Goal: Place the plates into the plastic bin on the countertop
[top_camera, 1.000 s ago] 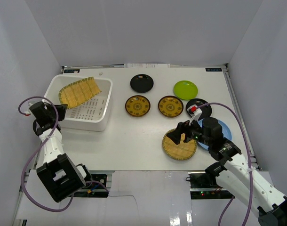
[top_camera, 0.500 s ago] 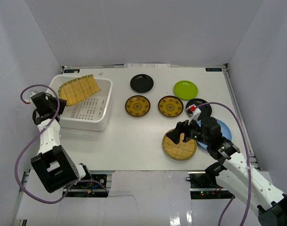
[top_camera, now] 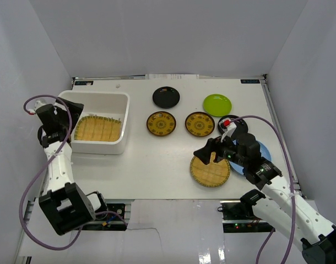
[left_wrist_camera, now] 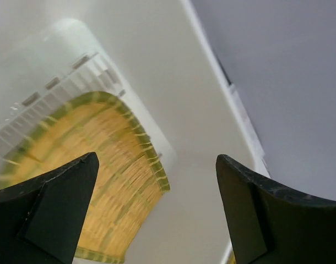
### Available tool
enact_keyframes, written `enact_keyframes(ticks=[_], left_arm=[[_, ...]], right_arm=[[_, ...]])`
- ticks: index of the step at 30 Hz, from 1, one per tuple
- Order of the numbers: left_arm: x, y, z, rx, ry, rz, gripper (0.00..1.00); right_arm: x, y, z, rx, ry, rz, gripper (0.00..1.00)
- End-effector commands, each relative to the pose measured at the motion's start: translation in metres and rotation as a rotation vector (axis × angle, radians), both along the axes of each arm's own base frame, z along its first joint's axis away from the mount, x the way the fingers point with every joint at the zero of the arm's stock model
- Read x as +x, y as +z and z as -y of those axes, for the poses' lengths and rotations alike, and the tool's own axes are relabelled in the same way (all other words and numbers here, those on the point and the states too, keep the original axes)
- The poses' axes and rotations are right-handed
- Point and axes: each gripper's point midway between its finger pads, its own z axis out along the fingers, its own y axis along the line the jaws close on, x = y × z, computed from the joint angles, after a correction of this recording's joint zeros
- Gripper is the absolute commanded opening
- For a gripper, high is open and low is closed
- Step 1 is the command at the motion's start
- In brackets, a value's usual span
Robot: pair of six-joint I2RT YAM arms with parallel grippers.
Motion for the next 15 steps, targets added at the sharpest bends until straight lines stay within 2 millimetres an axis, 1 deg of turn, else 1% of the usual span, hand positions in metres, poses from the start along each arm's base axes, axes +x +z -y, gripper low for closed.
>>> enact_keyframes(ticks=[1,2,3,4,5,6,7,8,9,10,11,12,13,14,15], left_arm=[[-0.003,0.081,0.035,0.075,-0.108,0.203,0.98],[-0.003,0.089,0.058,0.084,-0.178,0.226,0.98],[-0.005,0.095,0.073,0.093,-0.225,0.244,0.98],[-0.010,0.103,0.090,0.101,-0.272,0.269,0.98],[-0.013,0.102,0.121,0.090,-0.365,0.276,0.98],[-0.018,0.099,0.139,0.081,-0.420,0.277,0.98],[-0.022,0.095,0.159,0.072,-0.485,0.275,0.98],[-0.036,0.082,0.200,0.056,-0.609,0.258,0.98],[-0.043,0.074,0.218,0.054,-0.663,0.247,0.98],[-0.060,0.065,0.254,0.048,-0.767,0.232,0.98],[-0.070,0.049,0.270,0.054,-0.813,0.202,0.97],[-0.080,0.039,0.285,0.056,-0.852,0.181,0.97],[-0.103,0.032,0.318,0.031,-0.948,0.166,0.96],[-0.109,0.017,0.331,0.045,-0.963,0.131,0.96],[-0.117,0.003,0.343,0.053,-0.985,0.096,0.95]], right_arm=[[0.010,0.014,-0.006,0.052,-0.020,0.030,0.86],[0.012,0.011,-0.006,0.052,-0.026,0.021,0.85],[0.015,0.005,-0.008,0.050,-0.034,-0.007,0.82],[0.018,0.004,-0.010,0.056,-0.045,-0.018,0.76],[0.022,0.004,-0.011,0.066,-0.055,-0.024,0.72],[0.026,0.000,-0.012,0.076,-0.084,-0.056,0.67],[0.029,0.000,-0.013,0.084,-0.099,-0.066,0.59],[0.032,0.000,-0.013,0.092,-0.112,-0.069,0.56],[0.037,0.001,-0.012,0.098,-0.138,-0.061,0.51],[0.039,0.001,-0.011,0.097,-0.155,-0.065,0.44],[0.042,0.002,-0.009,0.094,-0.169,-0.059,0.43],[0.046,0.000,-0.004,0.079,-0.210,-0.056,0.41],[0.049,0.001,0.000,0.075,-0.230,-0.043,0.36],[0.050,0.002,0.004,0.064,-0.252,-0.036,0.34],[0.054,0.006,0.016,0.045,-0.312,-0.014,0.31]])
